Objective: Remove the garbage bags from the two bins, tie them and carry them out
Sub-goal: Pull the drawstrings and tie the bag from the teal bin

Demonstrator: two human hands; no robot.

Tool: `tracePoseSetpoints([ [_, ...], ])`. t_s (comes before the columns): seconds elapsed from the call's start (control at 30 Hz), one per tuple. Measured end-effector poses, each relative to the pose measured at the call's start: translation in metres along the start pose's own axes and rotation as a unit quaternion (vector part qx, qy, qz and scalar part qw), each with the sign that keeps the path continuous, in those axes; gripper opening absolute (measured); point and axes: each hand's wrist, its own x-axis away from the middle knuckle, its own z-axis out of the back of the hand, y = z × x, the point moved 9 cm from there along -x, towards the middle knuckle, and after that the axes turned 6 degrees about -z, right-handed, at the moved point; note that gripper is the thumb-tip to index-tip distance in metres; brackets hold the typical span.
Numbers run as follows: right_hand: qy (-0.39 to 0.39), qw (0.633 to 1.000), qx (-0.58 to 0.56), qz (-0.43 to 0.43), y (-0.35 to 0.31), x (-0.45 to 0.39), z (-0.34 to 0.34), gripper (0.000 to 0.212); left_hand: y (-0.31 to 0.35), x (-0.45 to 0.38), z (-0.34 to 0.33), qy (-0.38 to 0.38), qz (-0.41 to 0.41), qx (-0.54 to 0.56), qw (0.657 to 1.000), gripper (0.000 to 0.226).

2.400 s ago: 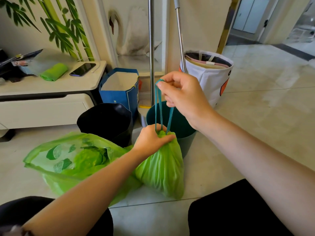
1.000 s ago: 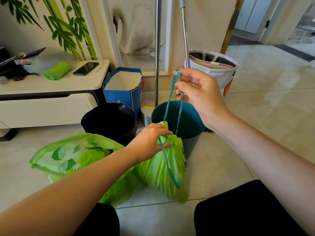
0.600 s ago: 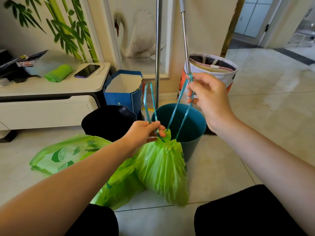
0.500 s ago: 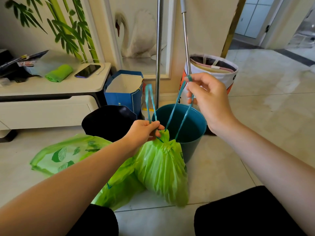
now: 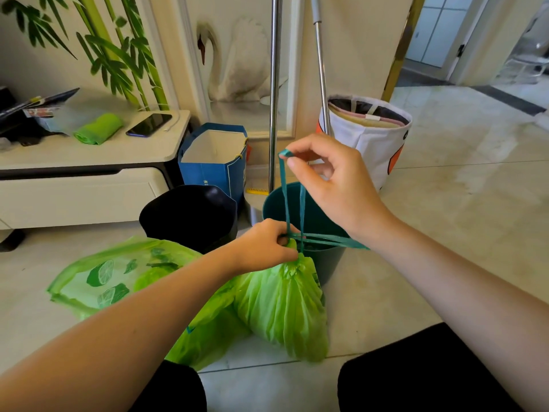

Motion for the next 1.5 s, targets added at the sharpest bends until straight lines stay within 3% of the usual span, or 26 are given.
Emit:
tracePoseSetpoints([
  [0.07,-0.003,1.000,-0.008,-0.014,0.005,0.000,-0.001,0.015,0.002,0.000,0.000,0.011,-0.016,-0.017,1.000,0.017],
  [0.17,-0.018,0.999,-0.010,-0.037,0.013,-0.002,-0.002,0.022,-0.002,-0.002,0.006,0.049,-0.002,-0.007,0.999,0.034],
  [0.27,-0.043,0.992,-0.006,-0.117,0.041,-0.004,-0.008,0.026,-0.008,-0.003,0.008,0.061,0.021,0.012,0.998,0.035],
  [0.4,-0.197,0.944,0.125,-0.233,0.090,0.016,-0.033,0.036,-0.012,-0.001,0.013,0.081,0.034,0.056,0.995,0.047],
  [0.47,-0.264,0.914,0.197,-0.237,0.103,0.029,-0.043,0.044,-0.013,0.001,0.016,0.086,0.044,0.067,0.993,0.049],
  [0.53,-0.282,0.903,0.223,-0.236,0.113,0.034,-0.047,0.046,-0.016,0.003,0.020,0.098,0.063,0.073,0.990,0.050],
  [0.63,-0.315,0.892,0.226,-0.232,0.120,0.040,-0.053,0.034,-0.023,0.005,0.024,0.121,0.089,0.107,0.983,0.048],
  [0.73,-0.293,0.903,0.250,-0.190,0.114,0.030,-0.046,0.038,-0.033,0.007,0.024,0.135,0.124,0.174,0.967,0.039],
  [0.87,-0.248,0.928,0.198,-0.195,0.116,0.018,-0.027,0.037,-0.042,0.010,0.025,0.148,0.142,0.256,0.945,0.030],
  [1.0,-0.257,0.926,0.124,-0.246,0.113,0.023,-0.019,0.029,-0.046,0.013,0.027,0.154,0.142,0.295,0.932,0.025],
  [1.17,-0.357,0.877,0.151,-0.285,0.127,0.041,-0.024,0.027,-0.044,0.014,0.025,0.118,0.120,0.273,0.947,0.019],
  [1.3,-0.329,0.900,0.142,-0.247,0.131,0.038,-0.036,0.014,-0.030,0.017,0.023,0.073,0.085,0.226,0.968,0.017],
  [1.4,-0.363,0.897,0.052,-0.246,0.124,0.047,-0.062,0.024,-0.022,0.021,0.025,0.064,0.061,0.196,0.977,0.009],
  [1.5,-0.381,0.895,0.035,-0.228,0.120,0.047,-0.077,0.020,-0.020,0.023,0.028,0.064,0.051,0.177,0.981,0.004],
])
